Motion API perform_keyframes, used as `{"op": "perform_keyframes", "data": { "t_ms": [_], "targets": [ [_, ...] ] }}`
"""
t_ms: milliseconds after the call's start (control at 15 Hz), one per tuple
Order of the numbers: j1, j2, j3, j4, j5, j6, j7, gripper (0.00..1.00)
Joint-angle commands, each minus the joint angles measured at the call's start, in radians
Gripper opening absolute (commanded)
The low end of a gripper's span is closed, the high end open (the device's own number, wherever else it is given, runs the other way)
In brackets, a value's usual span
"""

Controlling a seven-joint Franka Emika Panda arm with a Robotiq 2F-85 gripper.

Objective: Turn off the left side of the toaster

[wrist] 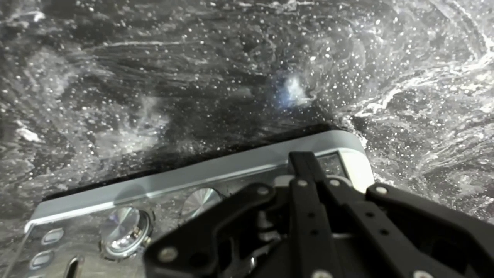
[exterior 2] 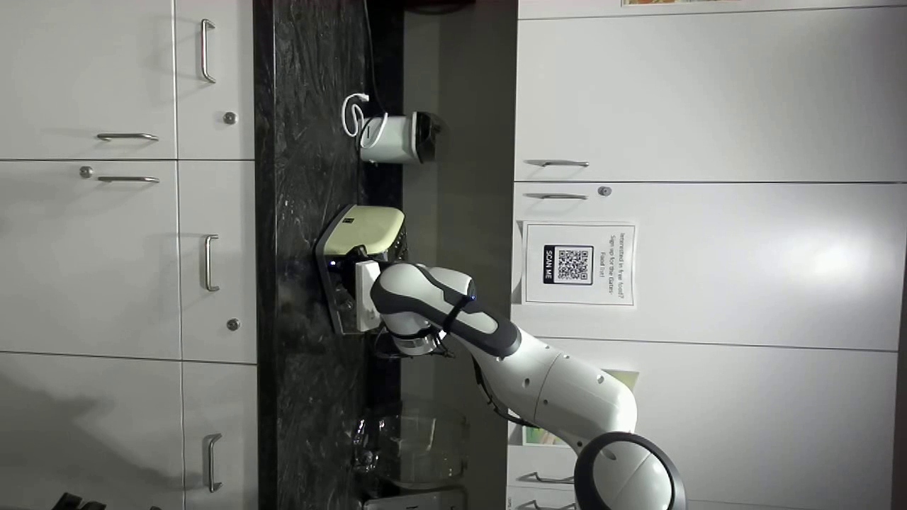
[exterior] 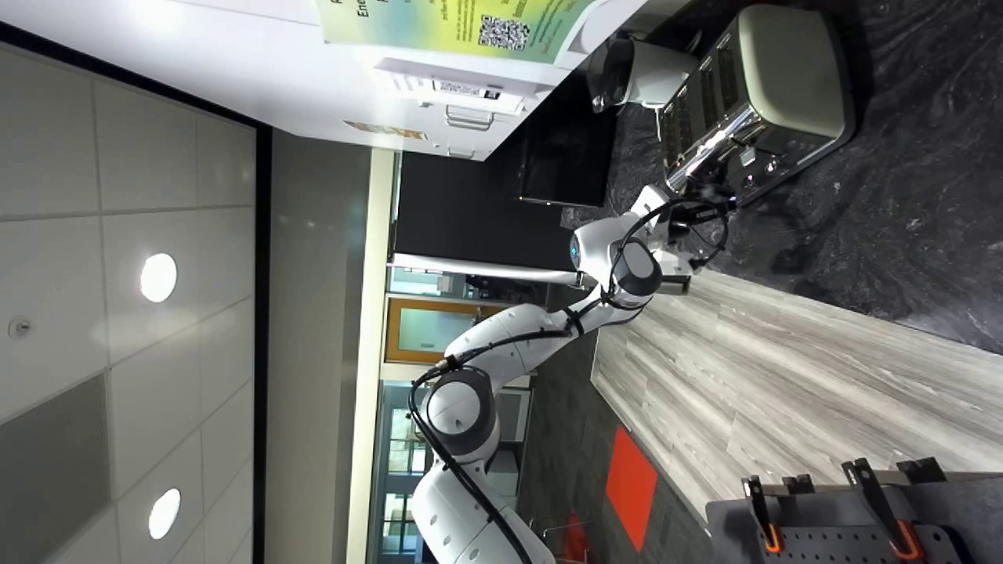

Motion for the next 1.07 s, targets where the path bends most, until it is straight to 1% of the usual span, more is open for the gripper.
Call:
{"op": "perform_keyframes", "data": {
  "t_ms": [0, 67, 333, 533, 733, 800, 867, 1000],
  "targets": [
    [-0.03, -0.003, 0.028, 0.013, 0.018, 0.01, -0.008, 0.0],
    [-0.034, -0.012, 0.035, 0.008, 0.017, -0.008, -0.013, 0.0],
    [0.009, -0.068, 0.001, -0.053, 0.011, -0.069, 0.015, 0.0],
    [0.045, -0.148, -0.022, -0.148, -0.004, -0.084, 0.025, 0.0],
    [0.03, -0.26, 0.008, -0.261, -0.018, -0.097, -0.018, 0.0],
    [0.03, -0.301, 0.011, -0.301, -0.027, -0.101, -0.027, 0.0],
    [0.043, -0.33, -0.002, -0.332, -0.038, -0.107, -0.013, 0.0],
    [0.038, -0.398, 0.004, -0.391, -0.062, -0.116, -0.018, 0.0]
  ]
}}
